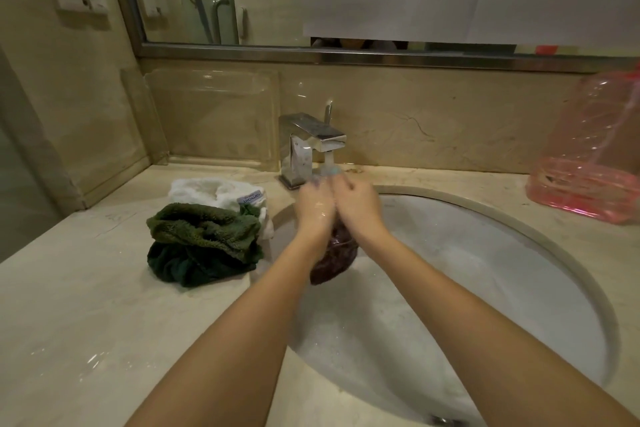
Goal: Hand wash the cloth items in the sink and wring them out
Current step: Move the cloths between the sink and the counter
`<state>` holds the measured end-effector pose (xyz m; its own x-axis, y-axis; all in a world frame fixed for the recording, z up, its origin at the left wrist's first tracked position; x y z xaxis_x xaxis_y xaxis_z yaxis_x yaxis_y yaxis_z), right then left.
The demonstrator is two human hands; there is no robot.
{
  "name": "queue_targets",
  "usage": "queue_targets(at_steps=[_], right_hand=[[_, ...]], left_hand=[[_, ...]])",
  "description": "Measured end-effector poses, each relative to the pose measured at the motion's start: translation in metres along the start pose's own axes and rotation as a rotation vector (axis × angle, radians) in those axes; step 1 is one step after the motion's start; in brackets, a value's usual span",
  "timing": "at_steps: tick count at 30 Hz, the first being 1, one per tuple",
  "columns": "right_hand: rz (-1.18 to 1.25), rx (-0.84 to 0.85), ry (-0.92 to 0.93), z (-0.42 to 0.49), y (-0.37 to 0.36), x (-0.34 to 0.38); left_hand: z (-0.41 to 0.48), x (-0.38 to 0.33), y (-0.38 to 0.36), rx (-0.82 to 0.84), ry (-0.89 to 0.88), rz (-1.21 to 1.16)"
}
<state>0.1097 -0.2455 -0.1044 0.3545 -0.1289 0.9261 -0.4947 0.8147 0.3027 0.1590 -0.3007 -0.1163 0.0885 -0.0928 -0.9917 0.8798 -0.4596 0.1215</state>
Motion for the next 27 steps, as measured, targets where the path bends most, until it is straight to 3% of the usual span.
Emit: queue_targets(at_steps=[2, 5, 10, 12, 18, 23, 27], right_hand=[[0.074, -0.174, -0.133, 0.018, 0.011, -0.01], [0.175, -0.194, -0.236, 0.029, 0.018, -0.024], [0.09, -0.011, 0.074, -0.008, -0.002, 0.003], [0.062, 0.038, 0.094, -0.015, -0.01, 0.011], [-0.006, -0.251, -0.08, 0.019, 0.016, -0.011], [-0.002, -0.161, -0.092, 0.026, 0.018, -0.021], [0.404, 0.165, -0.269, 0.025, 0.014, -0.03]], left_hand=[[-0.017, -0.007, -0.012, 0.056, -0.075, -0.036], [-0.027, -0.015, -0.021, 0.118, -0.18, 0.05], [0.008, 0.001, 0.009, 0.058, 0.094, -0.072], [0.01, 0.004, 0.015, 0.056, 0.127, -0.121], [-0.015, -0.017, -0.002, 0.139, -0.016, -0.156], [-0.002, -0.014, 0.002, 0.051, 0.046, -0.296], [0.01, 0.002, 0.016, 0.017, 0.164, -0.455]])
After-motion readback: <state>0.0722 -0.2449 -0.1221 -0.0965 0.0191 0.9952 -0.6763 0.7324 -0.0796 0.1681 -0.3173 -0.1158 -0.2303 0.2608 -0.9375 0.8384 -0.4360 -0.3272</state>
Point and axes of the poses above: each hand's wrist, its own z-axis towards the middle knuckle, its own y-axis out of the back of the hand, x = y × z, the point moved 2 cm from there along z, towards the middle knuckle, and after that the axes turned 2 degrees about -x, right-handed, at the moved point
